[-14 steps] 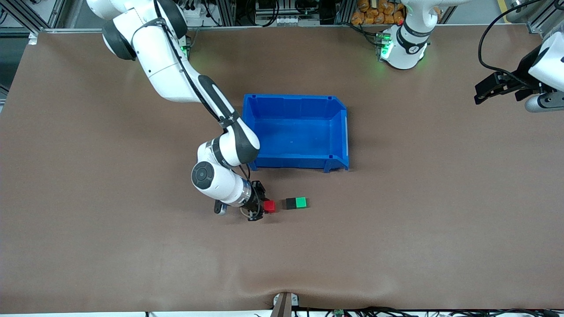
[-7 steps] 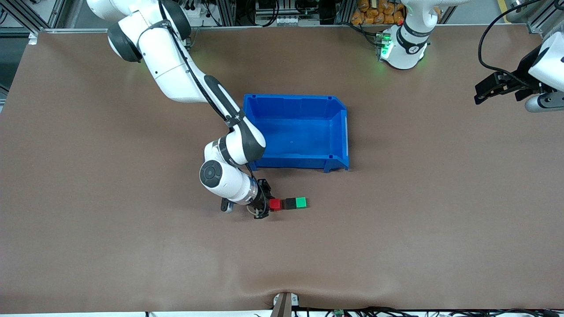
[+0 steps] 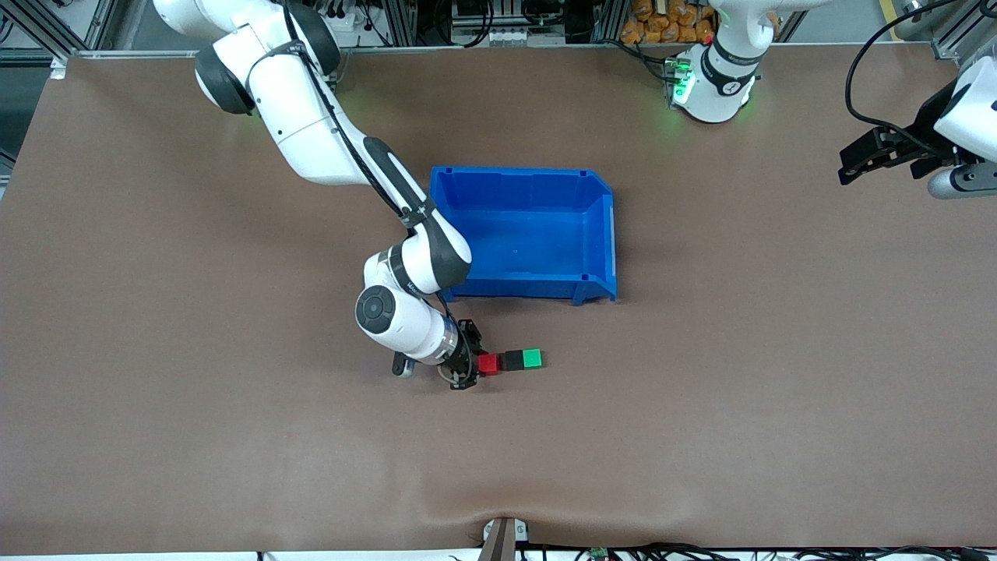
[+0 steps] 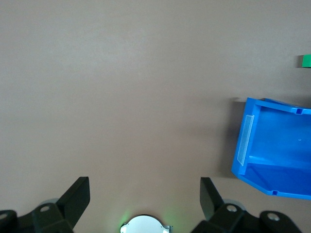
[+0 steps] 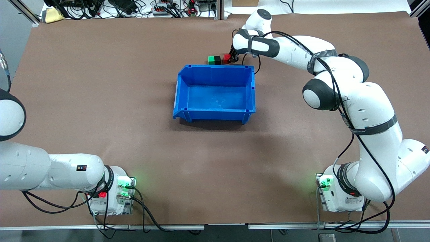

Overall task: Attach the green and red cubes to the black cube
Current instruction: 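Push the red cube with the right gripper against the black cube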

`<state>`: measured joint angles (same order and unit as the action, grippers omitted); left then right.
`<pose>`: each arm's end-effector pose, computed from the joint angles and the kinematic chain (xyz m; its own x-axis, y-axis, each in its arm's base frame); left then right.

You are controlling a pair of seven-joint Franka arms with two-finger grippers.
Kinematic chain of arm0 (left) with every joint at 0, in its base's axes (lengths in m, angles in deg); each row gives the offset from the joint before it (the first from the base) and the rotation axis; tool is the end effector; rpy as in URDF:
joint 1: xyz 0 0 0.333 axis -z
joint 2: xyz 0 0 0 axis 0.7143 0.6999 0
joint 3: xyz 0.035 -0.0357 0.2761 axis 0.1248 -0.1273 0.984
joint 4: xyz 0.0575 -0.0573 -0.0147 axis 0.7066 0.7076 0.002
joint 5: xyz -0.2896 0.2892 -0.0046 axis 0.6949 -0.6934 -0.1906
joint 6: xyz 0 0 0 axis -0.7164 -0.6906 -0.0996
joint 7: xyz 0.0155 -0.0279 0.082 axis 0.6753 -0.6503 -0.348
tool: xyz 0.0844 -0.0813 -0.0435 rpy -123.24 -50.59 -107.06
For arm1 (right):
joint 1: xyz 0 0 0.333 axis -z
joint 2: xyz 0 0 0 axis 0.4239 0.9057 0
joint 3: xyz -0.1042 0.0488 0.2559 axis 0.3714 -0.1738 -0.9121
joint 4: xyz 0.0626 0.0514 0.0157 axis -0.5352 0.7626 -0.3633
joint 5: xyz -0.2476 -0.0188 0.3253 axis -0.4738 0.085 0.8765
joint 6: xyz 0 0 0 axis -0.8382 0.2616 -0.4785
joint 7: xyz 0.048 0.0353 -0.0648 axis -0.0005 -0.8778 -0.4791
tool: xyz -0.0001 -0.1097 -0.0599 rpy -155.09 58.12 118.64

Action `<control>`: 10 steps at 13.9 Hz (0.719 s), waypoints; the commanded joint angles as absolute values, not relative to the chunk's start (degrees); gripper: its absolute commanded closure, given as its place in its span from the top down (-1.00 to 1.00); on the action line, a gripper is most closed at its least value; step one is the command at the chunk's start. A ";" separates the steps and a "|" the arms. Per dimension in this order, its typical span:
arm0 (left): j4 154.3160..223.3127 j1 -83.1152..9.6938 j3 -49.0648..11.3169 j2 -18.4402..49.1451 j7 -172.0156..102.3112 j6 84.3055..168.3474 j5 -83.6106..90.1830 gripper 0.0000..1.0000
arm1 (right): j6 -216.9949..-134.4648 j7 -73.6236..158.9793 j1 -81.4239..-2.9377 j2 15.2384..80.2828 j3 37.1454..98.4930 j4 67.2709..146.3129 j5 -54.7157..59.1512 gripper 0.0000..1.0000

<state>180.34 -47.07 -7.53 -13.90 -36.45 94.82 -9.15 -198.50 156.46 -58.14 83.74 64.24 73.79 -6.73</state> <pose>0.5431 -0.0453 0.5906 0.9984 0.0511 -0.0260 0.0492 -0.9962 -0.0720 0.6535 0.4136 0.1393 -0.0783 -0.9171 -0.3910 -0.9942 0.1009 -0.0375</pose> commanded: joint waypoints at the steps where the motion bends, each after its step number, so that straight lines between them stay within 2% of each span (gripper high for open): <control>1: 181.03 -47.34 -7.76 -14.75 -36.49 94.86 -8.69 1.00 | -198.62 157.75 -59.01 85.56 64.57 71.14 -5.71 -1.00; 10: 181.30 -47.25 -7.76 -14.75 -36.49 94.86 -8.69 1.00 | -198.62 159.42 -60.06 85.56 64.66 71.05 -5.80 -1.00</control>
